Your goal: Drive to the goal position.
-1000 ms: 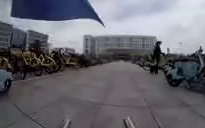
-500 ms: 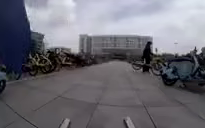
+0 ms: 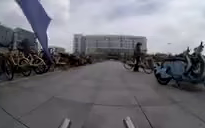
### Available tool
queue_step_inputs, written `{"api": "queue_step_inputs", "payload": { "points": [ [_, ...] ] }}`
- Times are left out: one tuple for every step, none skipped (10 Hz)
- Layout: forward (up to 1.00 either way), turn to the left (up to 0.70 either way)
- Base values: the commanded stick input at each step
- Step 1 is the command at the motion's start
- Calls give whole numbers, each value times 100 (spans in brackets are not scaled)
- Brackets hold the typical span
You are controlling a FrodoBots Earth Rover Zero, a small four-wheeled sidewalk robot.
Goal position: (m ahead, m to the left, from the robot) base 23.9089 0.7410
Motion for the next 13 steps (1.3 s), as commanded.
{"api": "queue_step_inputs", "payload": {
  "points": [
    [0,-100],
    [0,-100],
    [0,-100],
    [0,-100],
    [0,-100],
    [0,-100],
    [0,-38],
    [0,-2],
    [0,0],
    [0,0],
    [0,0],
    [0,0],
    [0,0]
  ]
}}
